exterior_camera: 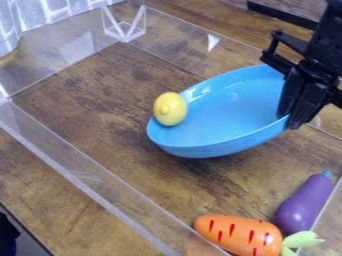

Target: Remove the carrot from the blue tray and put it on the table

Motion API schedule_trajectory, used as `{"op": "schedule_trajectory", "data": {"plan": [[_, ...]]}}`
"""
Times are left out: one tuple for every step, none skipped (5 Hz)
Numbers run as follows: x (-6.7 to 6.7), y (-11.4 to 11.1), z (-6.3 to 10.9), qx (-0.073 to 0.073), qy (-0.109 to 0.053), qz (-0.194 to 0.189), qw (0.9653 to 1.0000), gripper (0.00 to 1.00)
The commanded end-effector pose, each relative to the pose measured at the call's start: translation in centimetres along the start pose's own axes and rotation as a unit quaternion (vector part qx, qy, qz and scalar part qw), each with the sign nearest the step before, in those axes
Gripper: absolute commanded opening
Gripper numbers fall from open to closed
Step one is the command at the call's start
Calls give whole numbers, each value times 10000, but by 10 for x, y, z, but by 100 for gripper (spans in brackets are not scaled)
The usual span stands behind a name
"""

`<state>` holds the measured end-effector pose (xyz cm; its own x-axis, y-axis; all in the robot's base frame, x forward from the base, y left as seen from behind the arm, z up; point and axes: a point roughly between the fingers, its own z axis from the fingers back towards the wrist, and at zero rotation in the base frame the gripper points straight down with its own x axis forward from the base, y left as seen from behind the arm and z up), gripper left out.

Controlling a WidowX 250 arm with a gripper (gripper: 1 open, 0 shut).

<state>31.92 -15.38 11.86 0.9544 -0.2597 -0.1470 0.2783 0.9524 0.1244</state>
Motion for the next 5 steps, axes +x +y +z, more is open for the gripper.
{"op": "schedule_trajectory", "data": {"plan": [[-12, 10, 35, -143, -534, 83, 9984, 100], [-6, 12, 35, -146, -531, 120, 9984, 0], [-3, 15, 34, -143, -515, 149, 9985, 0], [-5, 6, 37, -130, -514, -53, 9986, 0], [0, -5, 38, -103, -524, -320, 9981, 0]]}}
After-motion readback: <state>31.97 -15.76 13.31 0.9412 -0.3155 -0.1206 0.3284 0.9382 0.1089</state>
